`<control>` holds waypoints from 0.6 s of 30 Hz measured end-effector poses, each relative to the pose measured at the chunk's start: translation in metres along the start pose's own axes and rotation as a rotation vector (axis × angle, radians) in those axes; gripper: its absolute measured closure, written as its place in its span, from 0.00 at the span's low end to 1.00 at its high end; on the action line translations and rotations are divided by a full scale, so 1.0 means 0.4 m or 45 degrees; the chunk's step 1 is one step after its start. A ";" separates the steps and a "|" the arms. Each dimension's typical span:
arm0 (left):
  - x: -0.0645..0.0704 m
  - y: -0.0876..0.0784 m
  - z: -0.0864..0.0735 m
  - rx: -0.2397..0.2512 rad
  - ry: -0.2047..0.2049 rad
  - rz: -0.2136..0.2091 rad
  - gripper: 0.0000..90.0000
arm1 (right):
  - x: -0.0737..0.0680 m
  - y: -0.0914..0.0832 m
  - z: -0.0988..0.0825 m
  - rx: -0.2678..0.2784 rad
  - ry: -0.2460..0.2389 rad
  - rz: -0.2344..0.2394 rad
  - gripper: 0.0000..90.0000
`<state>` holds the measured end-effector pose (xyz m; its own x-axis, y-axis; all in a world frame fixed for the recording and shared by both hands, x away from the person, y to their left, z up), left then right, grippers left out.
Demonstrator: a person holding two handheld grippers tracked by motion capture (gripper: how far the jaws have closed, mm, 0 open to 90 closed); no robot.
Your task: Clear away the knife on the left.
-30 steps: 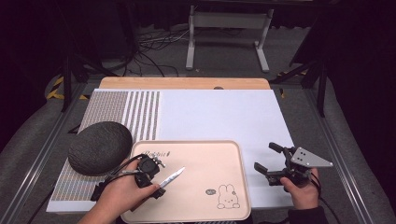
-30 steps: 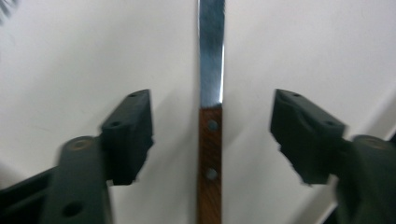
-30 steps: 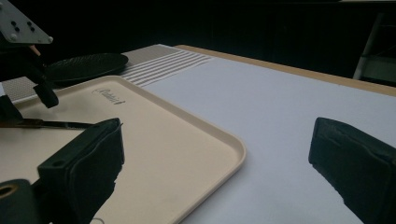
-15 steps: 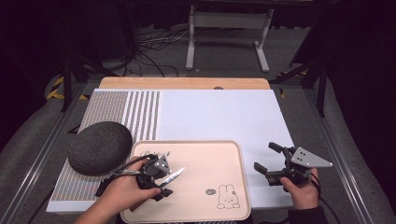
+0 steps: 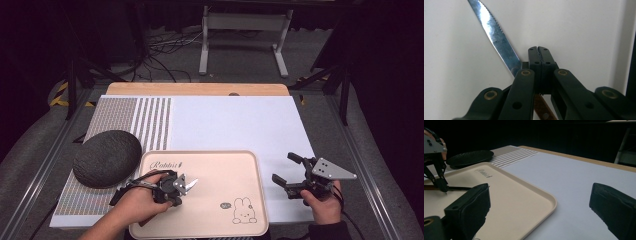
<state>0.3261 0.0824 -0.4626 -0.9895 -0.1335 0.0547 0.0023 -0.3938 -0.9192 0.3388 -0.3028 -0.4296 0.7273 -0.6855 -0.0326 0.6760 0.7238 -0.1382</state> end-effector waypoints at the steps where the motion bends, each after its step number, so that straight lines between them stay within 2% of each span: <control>1: -0.002 0.002 -0.001 -0.005 0.008 -0.006 1.00 | 0.000 0.000 0.000 0.001 0.001 0.000 0.05; 5: -0.003 0.004 -0.005 -0.003 -0.007 -0.020 1.00 | 0.000 0.001 0.000 -0.002 0.001 0.002 0.05; 8: -0.005 0.004 -0.007 -0.007 0.000 -0.026 1.00 | 0.000 0.001 0.000 -0.002 0.000 0.003 0.05; 18: -0.008 -0.002 -0.021 -0.011 -0.025 -0.024 1.00 | 0.001 0.002 -0.001 -0.004 0.002 0.004 0.05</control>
<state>0.3280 0.0910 -0.4652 -0.9863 -0.1444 0.0795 -0.0174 -0.3888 -0.9212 0.3394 -0.3025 -0.4302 0.7292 -0.6834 -0.0348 0.6734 0.7257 -0.1409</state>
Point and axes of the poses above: each handheld gripper's, and its own axes: y roughly forward along the jaws, z roughly out of its top, x roughly to its right, the point moved 4 cm from there along y, roughly forward along the jaws, and after that the axes turned 5 degrees about x, right-handed, at the moved point
